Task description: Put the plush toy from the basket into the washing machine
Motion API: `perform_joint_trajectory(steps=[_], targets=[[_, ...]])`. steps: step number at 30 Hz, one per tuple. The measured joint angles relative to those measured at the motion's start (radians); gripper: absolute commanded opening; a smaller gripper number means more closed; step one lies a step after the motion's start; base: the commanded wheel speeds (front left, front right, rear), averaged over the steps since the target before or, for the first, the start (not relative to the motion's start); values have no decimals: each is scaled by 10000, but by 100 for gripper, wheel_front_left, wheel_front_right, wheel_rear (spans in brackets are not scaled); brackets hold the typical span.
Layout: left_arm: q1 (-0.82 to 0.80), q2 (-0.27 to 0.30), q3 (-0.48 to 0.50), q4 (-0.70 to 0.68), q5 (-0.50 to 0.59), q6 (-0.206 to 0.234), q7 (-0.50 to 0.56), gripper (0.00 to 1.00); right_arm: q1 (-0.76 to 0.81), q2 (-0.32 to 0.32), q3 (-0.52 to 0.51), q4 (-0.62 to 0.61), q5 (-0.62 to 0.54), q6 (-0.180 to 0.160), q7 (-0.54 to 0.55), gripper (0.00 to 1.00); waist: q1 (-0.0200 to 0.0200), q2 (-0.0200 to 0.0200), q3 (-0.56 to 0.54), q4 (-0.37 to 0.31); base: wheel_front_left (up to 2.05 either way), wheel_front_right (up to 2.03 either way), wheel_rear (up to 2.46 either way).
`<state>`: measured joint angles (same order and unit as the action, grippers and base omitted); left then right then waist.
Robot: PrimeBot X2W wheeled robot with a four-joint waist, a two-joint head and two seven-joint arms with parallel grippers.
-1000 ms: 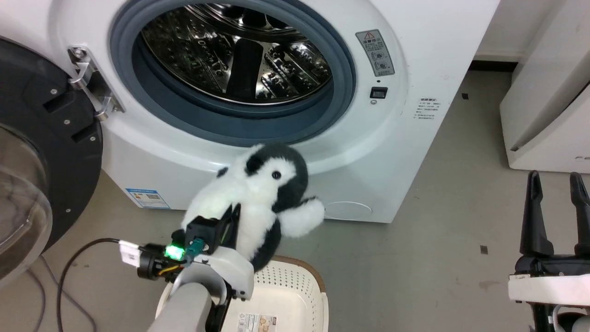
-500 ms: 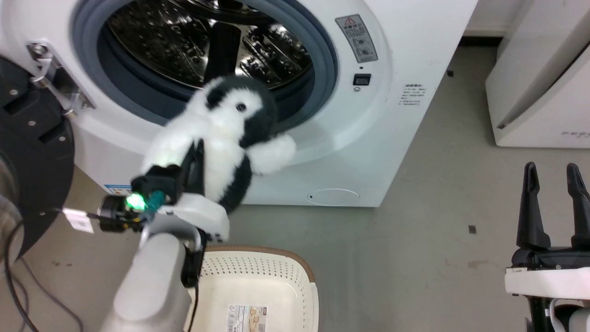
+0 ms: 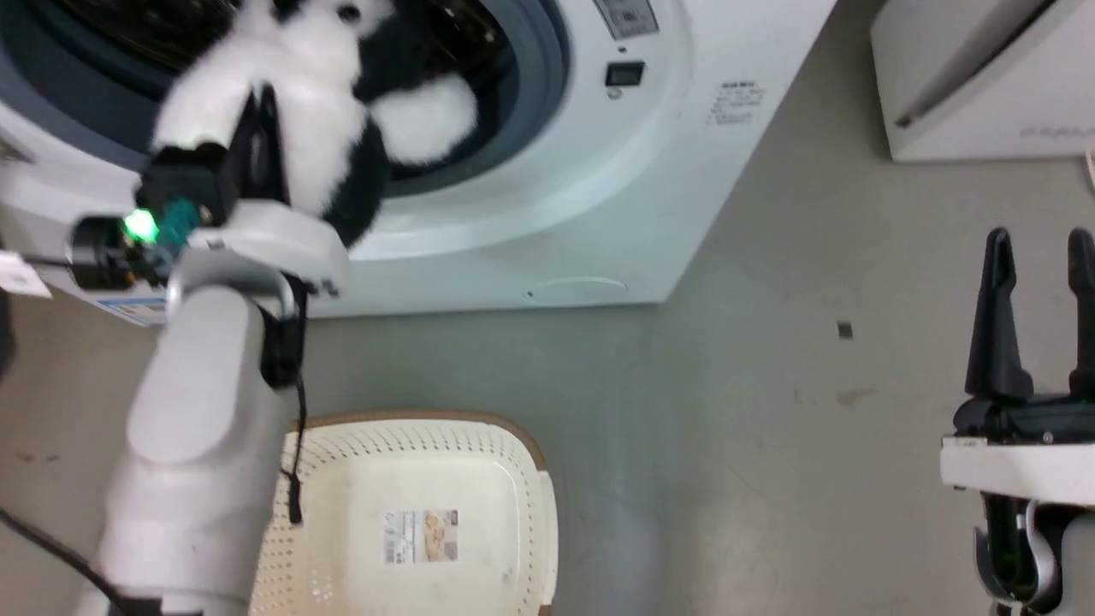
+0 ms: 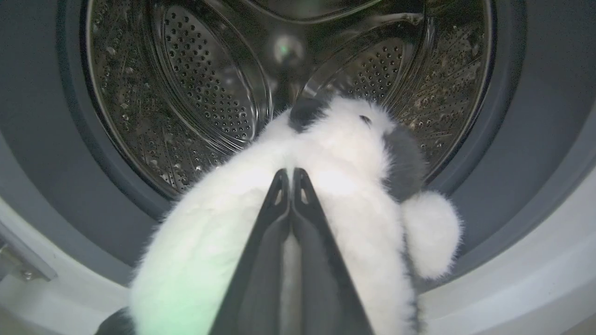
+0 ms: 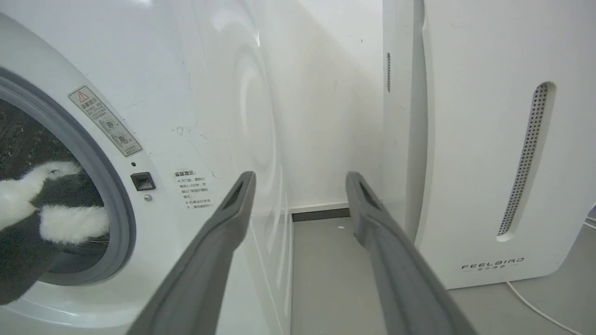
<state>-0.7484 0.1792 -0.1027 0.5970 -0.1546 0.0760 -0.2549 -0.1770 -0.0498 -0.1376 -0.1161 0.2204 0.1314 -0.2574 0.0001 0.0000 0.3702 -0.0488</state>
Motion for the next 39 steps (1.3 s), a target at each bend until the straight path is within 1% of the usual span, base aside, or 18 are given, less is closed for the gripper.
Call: perform_joint_trajectory(steps=[14,23,27,31,39], targets=[[-2845,663,617,957,359,-56,0,0,-969,0,242,-107,456,0,0,100,1,0,1839,-968,0,0,0],[-4275,1118,880,1498,458,-52,0,0,-1244,0,384,-146,635,0,0,100,1,0,2757,-1527,0,0,0],[-4963,1285,1150,1814,339,-36,-2,0,-1425,2,500,-148,715,0,0,100,1,0,3089,-1716,0,0,0],[-5529,1592,1156,2148,395,-29,0,0,-1482,0,627,-153,734,0,0,100,1,0,3328,-1920,0,0,0],[-6299,1795,1060,2468,568,-40,0,0,-1600,0,673,-184,802,0,0,100,1,0,3611,-2085,0,0,0]])
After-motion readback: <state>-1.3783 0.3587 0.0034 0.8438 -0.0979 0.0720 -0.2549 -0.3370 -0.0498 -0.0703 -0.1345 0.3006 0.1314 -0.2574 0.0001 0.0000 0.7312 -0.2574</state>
